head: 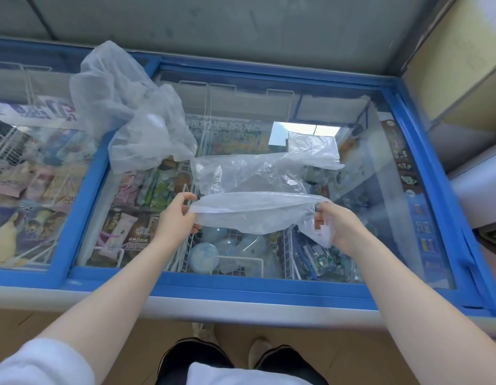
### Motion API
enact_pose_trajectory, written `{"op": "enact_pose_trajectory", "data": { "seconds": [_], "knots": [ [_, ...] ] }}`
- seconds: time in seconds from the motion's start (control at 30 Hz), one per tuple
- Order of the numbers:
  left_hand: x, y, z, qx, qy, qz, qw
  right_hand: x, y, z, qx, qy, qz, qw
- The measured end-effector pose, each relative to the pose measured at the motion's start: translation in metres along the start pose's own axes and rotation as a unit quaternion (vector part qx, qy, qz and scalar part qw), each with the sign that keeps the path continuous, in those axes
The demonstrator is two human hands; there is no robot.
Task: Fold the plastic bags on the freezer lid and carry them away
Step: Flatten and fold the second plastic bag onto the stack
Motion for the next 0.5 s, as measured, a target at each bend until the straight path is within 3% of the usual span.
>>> {"op": "enact_pose_trajectory", "data": {
  "seconds": [0.13, 0.23, 0.33, 0.43, 0.5],
  "knots": [
    [-0.013, 0.013, 0.004, 0.009, 0.118, -0.106, 0.987, 0.000, 0.011, 0.004, 0.002, -0.121, -0.070, 0.990],
    [-0.011, 0.017, 0.001, 0.044, 0.308, -0.131, 0.941, 0.013, 0.023, 0.000, -0.007, -0.203, -0.120, 0.972],
    [-0.005, 0.017, -0.013, 0.113, 0.436, -0.147, 0.881, 0.034, 0.028, 0.001, 0.017, -0.199, -0.192, 0.961],
    [-0.003, 0.016, -0.026, 0.133, 0.459, -0.159, 0.864, 0.044, 0.023, 0.003, 0.056, -0.155, -0.229, 0.959],
    [-0.001, 0.014, -0.033, 0.140, 0.473, -0.136, 0.859, 0.042, 0.025, 0.004, 0.079, -0.044, -0.223, 0.971]
  ]
}}
Point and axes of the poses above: each hand's wrist, its own y-axis away from the middle knuckle, its own x-axis out of the back of the hand, z = x × y, the point moved 5 cm from there along -y, towards the middle knuckle, and after that the axes turned 4 degrees about z, right-handed, at the moved point
